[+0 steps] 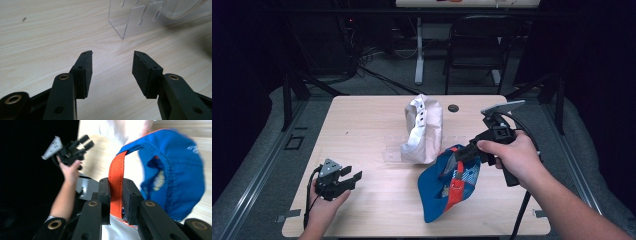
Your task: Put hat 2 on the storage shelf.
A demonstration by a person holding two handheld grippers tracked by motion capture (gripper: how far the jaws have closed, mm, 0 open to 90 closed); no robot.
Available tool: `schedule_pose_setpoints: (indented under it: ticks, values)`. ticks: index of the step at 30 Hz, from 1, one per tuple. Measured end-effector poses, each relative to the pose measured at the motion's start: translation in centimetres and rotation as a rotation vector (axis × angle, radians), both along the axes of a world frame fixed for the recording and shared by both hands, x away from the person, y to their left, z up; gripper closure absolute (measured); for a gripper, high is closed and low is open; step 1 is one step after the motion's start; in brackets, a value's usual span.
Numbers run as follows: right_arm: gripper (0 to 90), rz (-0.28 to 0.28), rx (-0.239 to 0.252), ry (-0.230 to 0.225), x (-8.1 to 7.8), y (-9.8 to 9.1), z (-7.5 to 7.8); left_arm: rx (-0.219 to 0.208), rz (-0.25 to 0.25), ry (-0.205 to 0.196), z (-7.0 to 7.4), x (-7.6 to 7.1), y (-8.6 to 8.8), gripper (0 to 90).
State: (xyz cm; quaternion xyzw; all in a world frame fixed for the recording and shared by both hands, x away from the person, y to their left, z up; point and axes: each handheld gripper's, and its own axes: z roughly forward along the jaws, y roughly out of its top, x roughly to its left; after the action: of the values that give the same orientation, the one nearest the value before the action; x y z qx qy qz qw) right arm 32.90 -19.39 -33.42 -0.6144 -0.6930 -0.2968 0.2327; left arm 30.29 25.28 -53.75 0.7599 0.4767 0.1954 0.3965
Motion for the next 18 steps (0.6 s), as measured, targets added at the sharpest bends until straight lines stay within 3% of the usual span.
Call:
schedule_pose_setpoints:
  ticks: [5,6,7,8,11,12,18]
  values:
    - [78.3,-0.023,0.070,0.004,0.1,-1.4,-0.1,0.000,0.001,-0.001,0.0,0.0,0.0,51.0]
    - [78.3,-0.045,0.106,0.008,0.1,-2.2,-0.1,0.006,-0.002,0.005,0.1,0.0,0.0,51.0]
    - [78.3,-0.045,0.106,0.008,0.1,-2.2,-0.1,0.006,-0.002,0.005,0.1,0.0,0.0,51.0]
    - [78.3,-0.077,0.150,0.002,0.1,-3.0,-0.1,0.006,0.000,0.011,0.1,0.0,0.0,51.0]
    - [78.3,-0.087,0.185,0.001,0.1,-3.9,0.0,0.003,0.004,0.006,0.0,0.0,0.0,51.0]
    - [78.3,-0.103,0.218,-0.009,0.1,-4.9,0.3,0.002,0.005,0.001,0.0,0.0,0.0,51.0]
    - [78.3,-0.160,0.286,-0.032,0.5,-6.6,0.9,0.007,0.005,0.002,0.0,0.0,0.0,51.0]
